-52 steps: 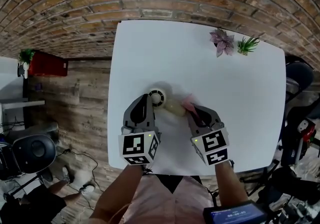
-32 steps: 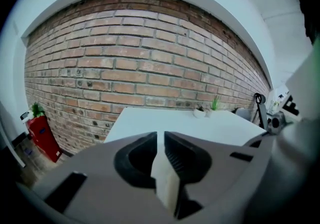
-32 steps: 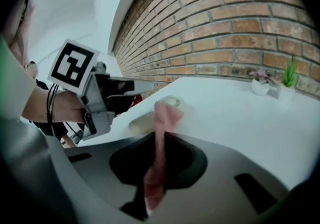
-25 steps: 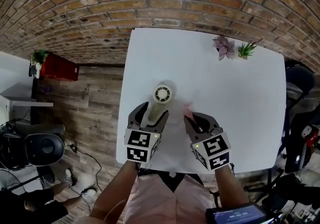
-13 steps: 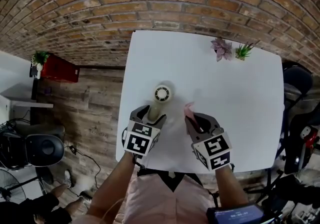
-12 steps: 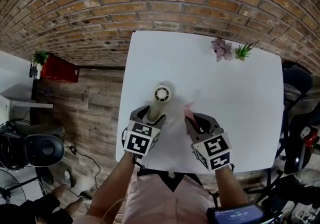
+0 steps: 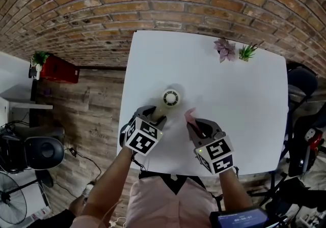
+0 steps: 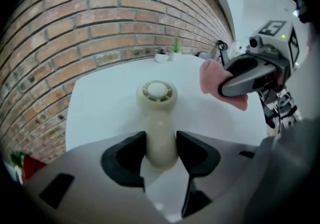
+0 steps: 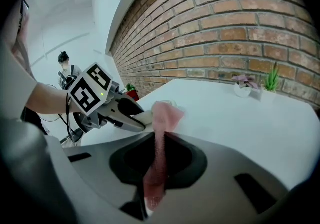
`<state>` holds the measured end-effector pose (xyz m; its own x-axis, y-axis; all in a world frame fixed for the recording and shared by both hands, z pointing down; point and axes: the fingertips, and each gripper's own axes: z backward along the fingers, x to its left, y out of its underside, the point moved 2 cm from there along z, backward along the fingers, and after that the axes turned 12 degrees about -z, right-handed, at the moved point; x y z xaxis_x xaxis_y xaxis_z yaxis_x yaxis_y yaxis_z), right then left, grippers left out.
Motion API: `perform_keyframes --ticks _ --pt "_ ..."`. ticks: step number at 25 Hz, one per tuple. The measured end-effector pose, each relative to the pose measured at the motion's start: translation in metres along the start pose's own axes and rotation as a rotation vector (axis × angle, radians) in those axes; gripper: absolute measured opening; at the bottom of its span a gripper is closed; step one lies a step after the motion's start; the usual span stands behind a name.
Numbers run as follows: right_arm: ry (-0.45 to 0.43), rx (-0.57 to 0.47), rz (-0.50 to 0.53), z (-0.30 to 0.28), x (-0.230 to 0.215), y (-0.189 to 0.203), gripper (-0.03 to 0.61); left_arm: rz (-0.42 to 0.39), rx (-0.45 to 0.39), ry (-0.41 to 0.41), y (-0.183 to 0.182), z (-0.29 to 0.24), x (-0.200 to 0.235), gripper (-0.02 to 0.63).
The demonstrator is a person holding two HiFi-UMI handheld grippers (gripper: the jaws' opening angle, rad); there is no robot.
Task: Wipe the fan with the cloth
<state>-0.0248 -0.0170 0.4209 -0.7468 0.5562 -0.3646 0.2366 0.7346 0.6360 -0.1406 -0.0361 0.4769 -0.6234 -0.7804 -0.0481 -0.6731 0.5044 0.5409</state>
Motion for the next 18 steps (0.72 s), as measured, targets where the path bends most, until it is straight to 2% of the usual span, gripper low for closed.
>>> perform_keyframes --ticks 3,5,8,11,14,18 --pt "0.002 0.043 0.021 0.001 -0.004 0.011 0.040 -0.162 0.038 0.089 -0.008 -0.005 -0.007 0.201" --pt "0.026 0.083 0.057 0.000 -0.011 0.021 0.041 -0.213 0.070 0.144 -0.010 -0.007 -0.007 0.201" --pt "0.071 0.158 0.127 -0.005 -0.021 0.042 0.044 -0.248 0.102 0.195 -0.011 -0.008 -0.005 0.201" --pt "0.071 0.162 0.117 -0.008 -0.025 0.052 0.065 -0.273 0.115 0.214 -0.011 -0.007 -0.005 0.201" --pt "0.047 0.150 0.102 0.000 -0.024 0.052 0.164 -0.294 0.128 0.216 -0.011 -0.007 -0.005 0.201" --pt "0.027 0.137 0.121 0.013 -0.023 0.055 0.195 -0.337 0.142 0.234 -0.013 -0.009 -0.007 0.201"
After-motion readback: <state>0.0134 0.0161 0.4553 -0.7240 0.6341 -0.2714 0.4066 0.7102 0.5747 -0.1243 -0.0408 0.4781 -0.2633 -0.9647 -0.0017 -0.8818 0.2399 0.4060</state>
